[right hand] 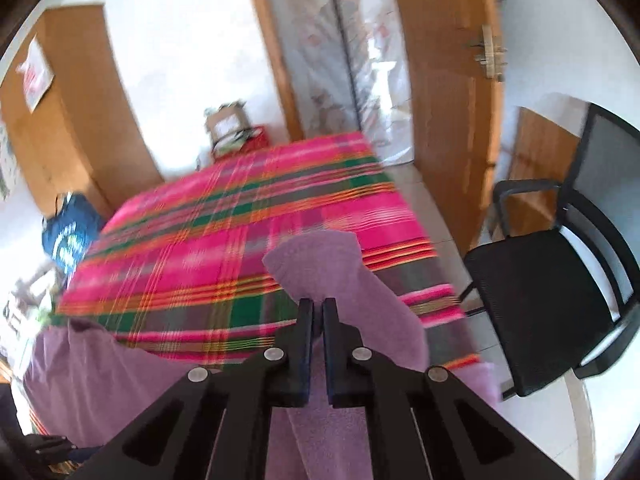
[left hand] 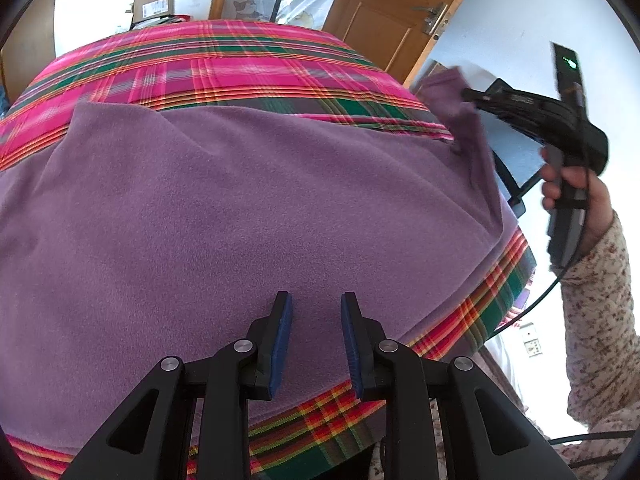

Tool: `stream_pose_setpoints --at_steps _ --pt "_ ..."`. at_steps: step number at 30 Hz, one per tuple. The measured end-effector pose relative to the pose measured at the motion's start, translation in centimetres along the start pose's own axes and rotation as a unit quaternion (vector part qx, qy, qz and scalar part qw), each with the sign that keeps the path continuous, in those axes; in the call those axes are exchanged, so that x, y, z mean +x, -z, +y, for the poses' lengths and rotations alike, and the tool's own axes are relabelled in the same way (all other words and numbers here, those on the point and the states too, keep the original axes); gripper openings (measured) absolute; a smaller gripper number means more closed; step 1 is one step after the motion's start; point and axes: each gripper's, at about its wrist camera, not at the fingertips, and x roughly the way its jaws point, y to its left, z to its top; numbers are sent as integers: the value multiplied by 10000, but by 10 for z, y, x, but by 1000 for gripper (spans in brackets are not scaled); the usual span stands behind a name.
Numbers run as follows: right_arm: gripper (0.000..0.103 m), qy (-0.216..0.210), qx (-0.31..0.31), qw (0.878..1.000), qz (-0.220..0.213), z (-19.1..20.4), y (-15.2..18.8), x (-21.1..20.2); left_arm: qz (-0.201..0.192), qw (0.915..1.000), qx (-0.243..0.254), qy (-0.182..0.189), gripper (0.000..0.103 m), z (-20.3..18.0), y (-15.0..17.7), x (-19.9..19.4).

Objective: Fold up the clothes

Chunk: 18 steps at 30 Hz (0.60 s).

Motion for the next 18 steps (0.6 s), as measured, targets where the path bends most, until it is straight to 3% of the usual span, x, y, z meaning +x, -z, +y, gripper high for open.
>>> stream_pose_setpoints --at_steps 8,18 --pt "5 128 831 9955 -428 -65 15 -43 5 9999 58 -106 26 -3 1 -1" --pt "5 345 1523 9852 -712 -119 36 -64 67 9995 148 -267 26 -9 1 1"
